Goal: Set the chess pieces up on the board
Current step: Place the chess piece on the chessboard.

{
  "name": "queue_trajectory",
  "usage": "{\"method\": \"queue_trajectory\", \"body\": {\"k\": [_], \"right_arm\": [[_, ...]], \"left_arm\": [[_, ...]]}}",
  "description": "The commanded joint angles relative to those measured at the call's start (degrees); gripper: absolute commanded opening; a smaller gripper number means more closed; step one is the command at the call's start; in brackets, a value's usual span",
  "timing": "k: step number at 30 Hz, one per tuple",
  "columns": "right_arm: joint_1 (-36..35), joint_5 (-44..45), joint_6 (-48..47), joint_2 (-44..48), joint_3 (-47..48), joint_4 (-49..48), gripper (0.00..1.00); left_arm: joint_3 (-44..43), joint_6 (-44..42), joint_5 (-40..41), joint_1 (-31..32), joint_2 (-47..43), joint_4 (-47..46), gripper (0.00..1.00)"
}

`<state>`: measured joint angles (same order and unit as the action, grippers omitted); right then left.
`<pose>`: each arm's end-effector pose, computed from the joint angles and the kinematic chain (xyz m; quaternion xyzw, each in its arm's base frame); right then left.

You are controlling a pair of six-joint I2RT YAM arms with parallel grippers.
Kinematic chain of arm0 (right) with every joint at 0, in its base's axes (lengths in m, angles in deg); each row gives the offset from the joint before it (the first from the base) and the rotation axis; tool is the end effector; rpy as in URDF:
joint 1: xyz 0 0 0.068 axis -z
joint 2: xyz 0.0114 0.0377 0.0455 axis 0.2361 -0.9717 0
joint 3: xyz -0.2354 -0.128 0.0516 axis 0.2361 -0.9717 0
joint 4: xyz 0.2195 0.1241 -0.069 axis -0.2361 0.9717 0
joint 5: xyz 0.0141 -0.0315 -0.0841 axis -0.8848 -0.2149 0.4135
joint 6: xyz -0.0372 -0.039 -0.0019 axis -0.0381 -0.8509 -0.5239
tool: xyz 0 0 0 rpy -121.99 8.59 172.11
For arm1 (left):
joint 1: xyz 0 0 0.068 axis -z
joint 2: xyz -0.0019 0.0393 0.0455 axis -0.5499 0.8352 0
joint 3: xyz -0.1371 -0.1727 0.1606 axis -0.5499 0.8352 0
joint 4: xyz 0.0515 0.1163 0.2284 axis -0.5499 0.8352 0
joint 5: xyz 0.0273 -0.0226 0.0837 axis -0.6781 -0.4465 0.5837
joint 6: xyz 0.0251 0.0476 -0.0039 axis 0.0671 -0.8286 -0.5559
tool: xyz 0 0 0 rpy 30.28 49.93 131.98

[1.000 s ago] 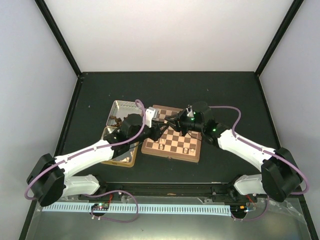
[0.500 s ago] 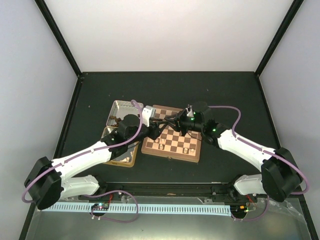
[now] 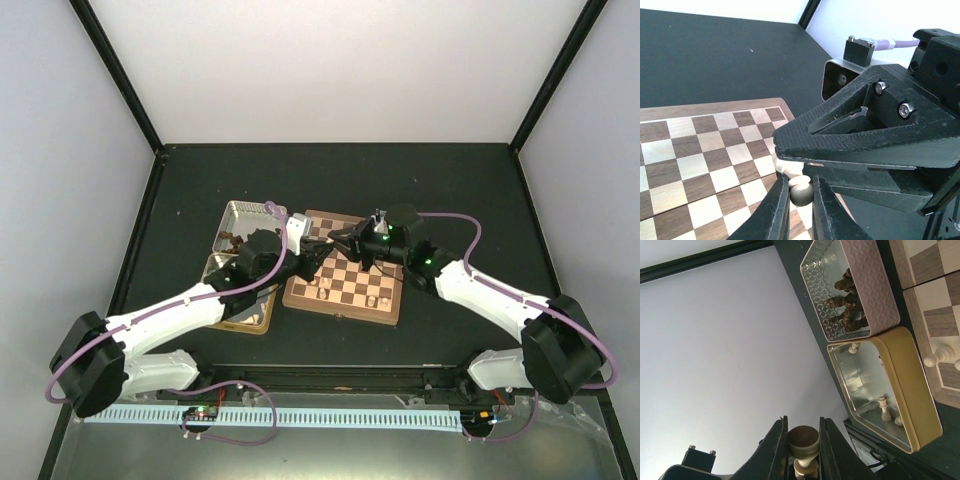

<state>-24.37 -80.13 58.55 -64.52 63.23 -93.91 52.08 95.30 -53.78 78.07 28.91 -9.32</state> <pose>0.2228 0.1935 0.2556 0.2957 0.7619 0.5749 0.0385 0.1824 -0.1867 0.2527 0.1600 0.7891 -0.3856 0.4506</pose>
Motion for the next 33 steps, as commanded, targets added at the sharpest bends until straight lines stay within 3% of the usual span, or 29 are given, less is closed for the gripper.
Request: {"method": "queue_trajectory", "body": {"k": [1, 6, 10, 15, 20, 29, 33], "right_arm": [[-0.4, -0.9, -2.2, 0.9, 0.1, 0.5, 0.14], [0.0, 4.8, -12.2, 3.3, 0.7, 8.2, 0.47], [1.0, 13.3, -21.7, 7.8, 0.8, 16.5, 0.61], [1.9, 30.1, -29.6, 15.6, -0.2, 28.3, 0.63], [2.3, 41.6, -32.2, 23.7, -3.7, 35.2, 0.64], [2.4, 47.1, -33.6, 30.6, -8.2, 38.6, 0.64], [2.4, 46.9, -34.4, 30.3, -8.6, 38.4, 0.64]], "left_arm": [[-2.2, -1.4, 1.5, 0.2, 0.1, 1.0, 0.04], [-6.8, -3.2, 0.4, 0.2, -0.1, 15.3, 0.03], [-12.1, -6.1, -3.5, 0.2, 2.0, 30.9, 0.04], [-23.3, -7.8, -7.5, 0.3, 10.8, 51.6, 0.04], [-33.6, -9.1, -10.0, 0.8, 20.9, 61.1, 0.04], [-50.3, -11.1, -3.6, 4.6, 38.3, 74.5, 0.02], [-53.6, -12.1, -1.5, 6.0, 42.4, 77.8, 0.02]]}}
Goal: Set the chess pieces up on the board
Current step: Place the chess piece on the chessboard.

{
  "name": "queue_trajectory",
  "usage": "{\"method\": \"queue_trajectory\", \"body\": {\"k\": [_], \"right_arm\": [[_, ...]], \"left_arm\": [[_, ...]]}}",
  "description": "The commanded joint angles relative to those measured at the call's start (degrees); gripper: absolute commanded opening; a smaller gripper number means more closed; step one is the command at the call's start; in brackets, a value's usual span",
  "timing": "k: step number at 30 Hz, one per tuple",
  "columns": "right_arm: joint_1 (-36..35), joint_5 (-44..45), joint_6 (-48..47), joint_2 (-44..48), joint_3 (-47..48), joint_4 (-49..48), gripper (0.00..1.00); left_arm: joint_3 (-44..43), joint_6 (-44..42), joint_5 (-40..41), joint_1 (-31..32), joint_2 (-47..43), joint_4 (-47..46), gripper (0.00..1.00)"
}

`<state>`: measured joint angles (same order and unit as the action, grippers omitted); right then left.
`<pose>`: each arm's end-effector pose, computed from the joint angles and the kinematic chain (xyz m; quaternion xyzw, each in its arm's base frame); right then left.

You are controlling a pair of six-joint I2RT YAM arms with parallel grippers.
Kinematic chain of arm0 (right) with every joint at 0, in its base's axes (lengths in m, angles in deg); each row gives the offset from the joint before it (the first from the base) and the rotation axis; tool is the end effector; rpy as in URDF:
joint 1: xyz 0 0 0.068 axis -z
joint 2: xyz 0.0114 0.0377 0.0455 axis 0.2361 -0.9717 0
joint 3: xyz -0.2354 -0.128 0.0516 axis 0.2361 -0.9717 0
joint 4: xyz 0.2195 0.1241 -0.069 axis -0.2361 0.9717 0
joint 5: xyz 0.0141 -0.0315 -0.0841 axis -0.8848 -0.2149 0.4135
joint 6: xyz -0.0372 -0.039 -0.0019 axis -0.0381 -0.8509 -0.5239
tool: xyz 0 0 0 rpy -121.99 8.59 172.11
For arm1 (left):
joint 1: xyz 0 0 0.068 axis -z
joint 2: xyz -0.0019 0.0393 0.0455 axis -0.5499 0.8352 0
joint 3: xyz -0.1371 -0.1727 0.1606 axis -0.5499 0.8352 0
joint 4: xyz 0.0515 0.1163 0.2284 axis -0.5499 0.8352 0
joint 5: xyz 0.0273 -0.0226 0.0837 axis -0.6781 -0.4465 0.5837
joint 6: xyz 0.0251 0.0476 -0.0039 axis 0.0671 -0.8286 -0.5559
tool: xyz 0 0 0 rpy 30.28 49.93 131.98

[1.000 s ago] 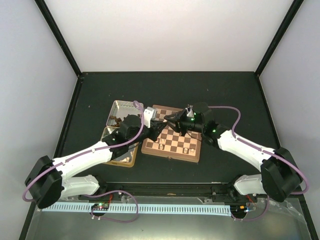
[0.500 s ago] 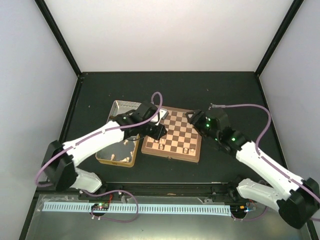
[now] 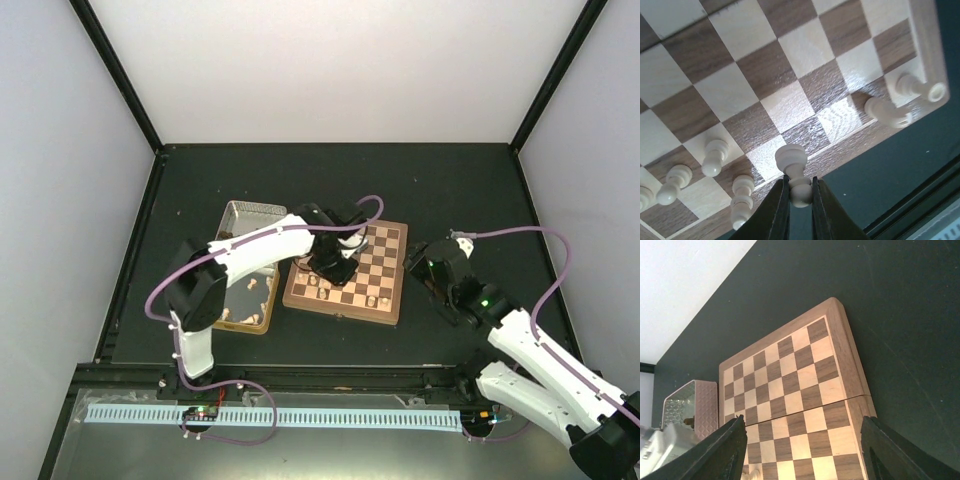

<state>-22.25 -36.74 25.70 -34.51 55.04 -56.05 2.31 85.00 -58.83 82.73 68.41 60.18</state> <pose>0.1461 0.0921 0.2570 0.2887 0.8415 0.2441 0.3859 0.2342 -0.2843 0.2359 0.2902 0.9442 -0.1504 0.0405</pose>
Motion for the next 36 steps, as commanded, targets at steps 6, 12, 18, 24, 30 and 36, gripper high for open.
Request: {"method": "queue_trajectory", "body": {"k": [6, 12, 18, 24, 30, 36], "right_arm": [[0.3, 3.7, -2.1, -0.2, -0.7, 0.4, 0.64], [0.2, 3.4, -2.0, -0.6, -1.2, 0.0, 0.64], [0.2, 2.8, -2.2, -1.5, -0.6, 0.2, 0.64], [0.2, 2.9, -2.3, -1.3, -0.3, 0.4, 0.64], [0.2, 2.6, -2.6, -1.4, -0.1, 0.4, 0.64], [0.2, 2.4, -2.6, -1.5, -0.2, 0.4, 0.64]], "left_arm": [[-5.0, -1.7, 5.6, 1.7, 6.3, 9.3, 0.02], [-6.7, -2.3, 8.3, 1.8, 9.2, 9.8, 0.04], [-9.4, -3.1, 7.8, 1.8, 11.6, 9.5, 0.05], [-10.1, -3.4, 8.9, 1.9, 12.9, 9.9, 0.07], [-9.5, -3.5, 8.2, 1.8, 13.4, 9.7, 0.10], [-9.2, -3.7, 7.9, 1.8, 13.1, 9.5, 0.14]]}}
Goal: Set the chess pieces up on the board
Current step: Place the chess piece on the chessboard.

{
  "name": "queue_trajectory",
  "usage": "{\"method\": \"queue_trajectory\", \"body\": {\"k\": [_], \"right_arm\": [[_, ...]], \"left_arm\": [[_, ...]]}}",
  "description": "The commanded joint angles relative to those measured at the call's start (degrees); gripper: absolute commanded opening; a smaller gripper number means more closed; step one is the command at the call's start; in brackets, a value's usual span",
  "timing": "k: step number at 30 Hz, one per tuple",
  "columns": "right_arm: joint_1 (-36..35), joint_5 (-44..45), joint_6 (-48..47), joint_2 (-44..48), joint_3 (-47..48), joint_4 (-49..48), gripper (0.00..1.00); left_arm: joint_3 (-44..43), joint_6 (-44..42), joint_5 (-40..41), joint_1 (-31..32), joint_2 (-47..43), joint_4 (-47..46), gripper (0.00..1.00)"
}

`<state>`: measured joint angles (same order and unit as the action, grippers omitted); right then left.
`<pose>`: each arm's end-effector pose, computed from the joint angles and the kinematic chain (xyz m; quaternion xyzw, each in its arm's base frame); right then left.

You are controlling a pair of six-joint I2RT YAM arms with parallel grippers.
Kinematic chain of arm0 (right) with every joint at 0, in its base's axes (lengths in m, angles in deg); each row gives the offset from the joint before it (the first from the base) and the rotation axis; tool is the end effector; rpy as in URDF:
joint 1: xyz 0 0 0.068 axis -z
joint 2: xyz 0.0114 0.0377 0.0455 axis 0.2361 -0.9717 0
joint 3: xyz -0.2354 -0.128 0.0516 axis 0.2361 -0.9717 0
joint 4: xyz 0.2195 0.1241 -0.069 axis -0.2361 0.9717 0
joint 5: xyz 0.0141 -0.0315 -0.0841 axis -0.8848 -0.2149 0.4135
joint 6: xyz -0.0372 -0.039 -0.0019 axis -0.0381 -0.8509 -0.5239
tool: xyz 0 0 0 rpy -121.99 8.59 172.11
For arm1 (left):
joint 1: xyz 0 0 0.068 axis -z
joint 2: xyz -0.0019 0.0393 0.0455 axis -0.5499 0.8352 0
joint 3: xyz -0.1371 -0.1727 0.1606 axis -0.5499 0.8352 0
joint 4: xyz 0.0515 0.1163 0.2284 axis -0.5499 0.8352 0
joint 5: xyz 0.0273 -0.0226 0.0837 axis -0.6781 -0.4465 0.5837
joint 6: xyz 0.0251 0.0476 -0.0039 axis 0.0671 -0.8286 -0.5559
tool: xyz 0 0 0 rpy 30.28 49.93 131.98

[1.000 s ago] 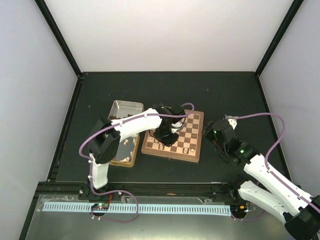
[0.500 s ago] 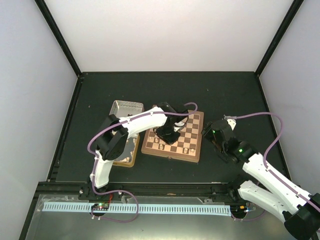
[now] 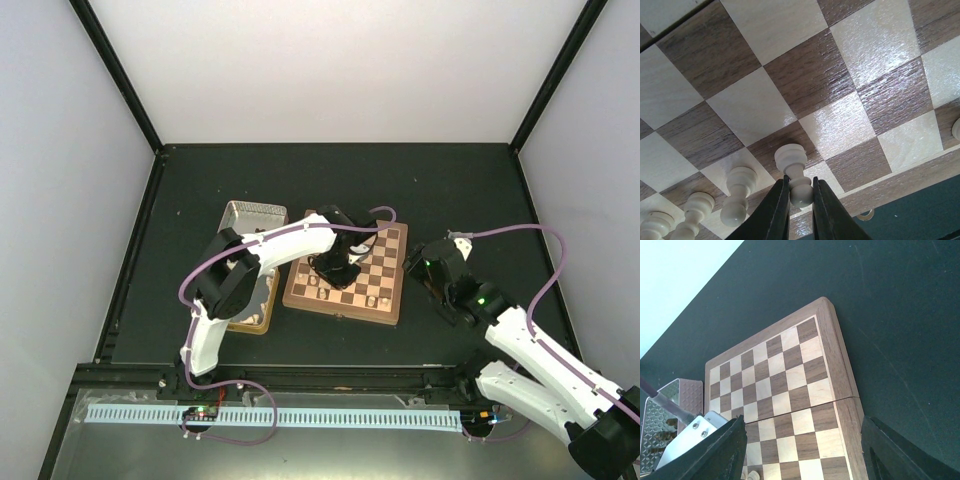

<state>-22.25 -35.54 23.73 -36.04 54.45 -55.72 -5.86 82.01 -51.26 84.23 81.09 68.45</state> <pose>0.1486 0.0930 0.2491 0.2772 0.8534 0.2153 0.3854 0.2474 -0.3085 0.1906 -0.3193 -0.9469 0.0357 0.0163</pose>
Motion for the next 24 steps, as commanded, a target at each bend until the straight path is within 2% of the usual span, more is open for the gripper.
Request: {"method": "queue_trajectory", "body": {"k": [1, 13, 20, 24], "right_arm": [[0.2, 1.0, -0.6, 0.0, 0.4, 0.0, 0.64], [0.3, 0.2, -0.7, 0.0, 0.5, -0.1, 0.64], [0.2, 0.2, -0.7, 0.0, 0.5, -0.1, 0.64], [0.3, 0.0, -0.6, -0.2, 0.4, -0.2, 0.64]], "left_arm": [[-1.1, -0.7, 0.3, 0.3, 0.4, 1.2, 0.15], [-1.0, -0.3, 0.4, 0.3, -0.7, 0.8, 0.20], [-0.8, -0.3, 0.8, 0.3, -1.4, 0.8, 0.08], [-0.6, -0.3, 1.4, 0.3, -1.8, 1.7, 0.06]]}}
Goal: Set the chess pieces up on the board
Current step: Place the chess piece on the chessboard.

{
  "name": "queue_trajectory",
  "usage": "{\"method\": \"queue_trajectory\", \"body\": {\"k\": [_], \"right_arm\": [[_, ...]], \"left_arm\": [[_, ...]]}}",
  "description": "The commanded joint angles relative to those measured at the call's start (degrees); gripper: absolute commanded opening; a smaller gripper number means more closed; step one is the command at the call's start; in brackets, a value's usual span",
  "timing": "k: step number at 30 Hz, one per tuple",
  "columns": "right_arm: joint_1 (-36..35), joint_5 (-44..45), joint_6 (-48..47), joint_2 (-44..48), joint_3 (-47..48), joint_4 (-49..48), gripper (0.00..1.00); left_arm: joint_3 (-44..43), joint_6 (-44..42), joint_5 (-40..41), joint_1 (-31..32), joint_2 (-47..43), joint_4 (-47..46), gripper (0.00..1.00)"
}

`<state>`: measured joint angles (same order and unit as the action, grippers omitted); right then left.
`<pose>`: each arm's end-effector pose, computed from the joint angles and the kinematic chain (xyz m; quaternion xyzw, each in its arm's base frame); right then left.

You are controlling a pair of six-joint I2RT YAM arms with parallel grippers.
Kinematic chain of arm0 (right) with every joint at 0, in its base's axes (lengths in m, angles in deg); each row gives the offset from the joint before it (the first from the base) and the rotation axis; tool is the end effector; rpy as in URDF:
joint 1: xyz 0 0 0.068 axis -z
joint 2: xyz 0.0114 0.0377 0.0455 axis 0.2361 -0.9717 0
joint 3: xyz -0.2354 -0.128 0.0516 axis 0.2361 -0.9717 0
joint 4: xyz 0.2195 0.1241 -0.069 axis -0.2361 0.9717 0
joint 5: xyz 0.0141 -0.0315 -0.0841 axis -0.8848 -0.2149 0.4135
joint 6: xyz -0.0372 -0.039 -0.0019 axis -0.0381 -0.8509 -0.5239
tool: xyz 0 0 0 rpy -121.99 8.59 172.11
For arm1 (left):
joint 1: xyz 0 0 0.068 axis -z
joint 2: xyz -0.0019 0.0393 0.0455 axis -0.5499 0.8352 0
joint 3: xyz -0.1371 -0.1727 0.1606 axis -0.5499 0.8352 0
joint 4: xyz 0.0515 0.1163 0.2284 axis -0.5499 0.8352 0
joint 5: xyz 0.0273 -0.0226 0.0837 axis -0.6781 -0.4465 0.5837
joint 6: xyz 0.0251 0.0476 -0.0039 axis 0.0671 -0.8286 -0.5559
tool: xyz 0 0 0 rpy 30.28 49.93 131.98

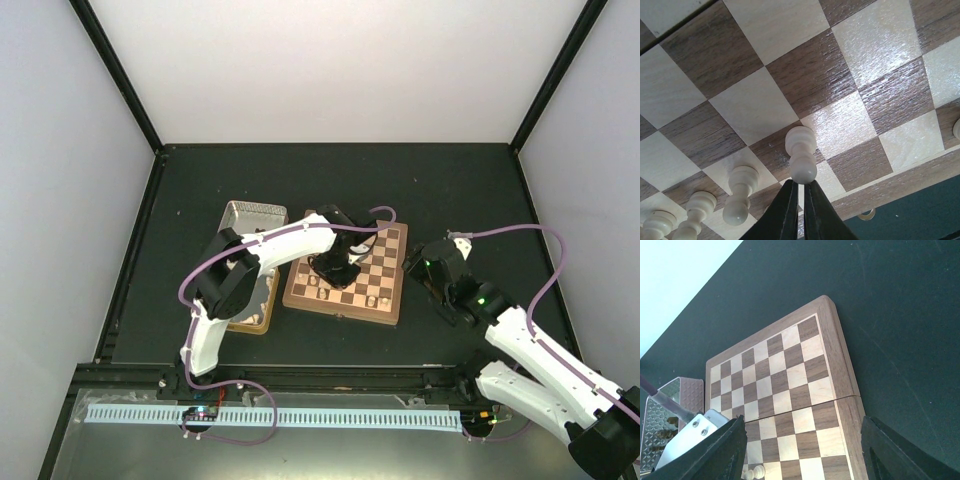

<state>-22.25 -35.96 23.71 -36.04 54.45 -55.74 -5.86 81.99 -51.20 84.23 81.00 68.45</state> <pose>0.1486 0.0933 0.2491 0.2757 0.8543 0.2177 0.3832 0.2473 -0.3084 0.1912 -0.3195 -0.9468 0.0357 0.0153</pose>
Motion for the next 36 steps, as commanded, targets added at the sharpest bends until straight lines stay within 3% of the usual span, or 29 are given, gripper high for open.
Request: {"method": "queue_trajectory", "body": {"k": [1, 14, 23, 36], "right_arm": [[0.2, 0.4, -0.6, -0.2, 0.3, -0.3, 0.64], [0.3, -0.1, -0.5, -0.4, 0.0, -0.6, 0.64], [0.3, 0.0, -0.4, -0.2, -0.1, -0.4, 0.64], [0.2, 0.2, -0.5, 0.0, -0.1, -0.3, 0.64]], "left_arm": [[-0.5, -0.3, 1.5, 0.3, -1.9, 1.8, 0.06], [0.4, -0.2, 2.2, 0.3, -3.0, 3.0, 0.07], [-1.0, 0.4, -0.1, 0.3, -3.8, 0.4, 0.28], [-2.1, 0.9, 0.1, 0.1, -0.8, -3.6, 0.30]]}}
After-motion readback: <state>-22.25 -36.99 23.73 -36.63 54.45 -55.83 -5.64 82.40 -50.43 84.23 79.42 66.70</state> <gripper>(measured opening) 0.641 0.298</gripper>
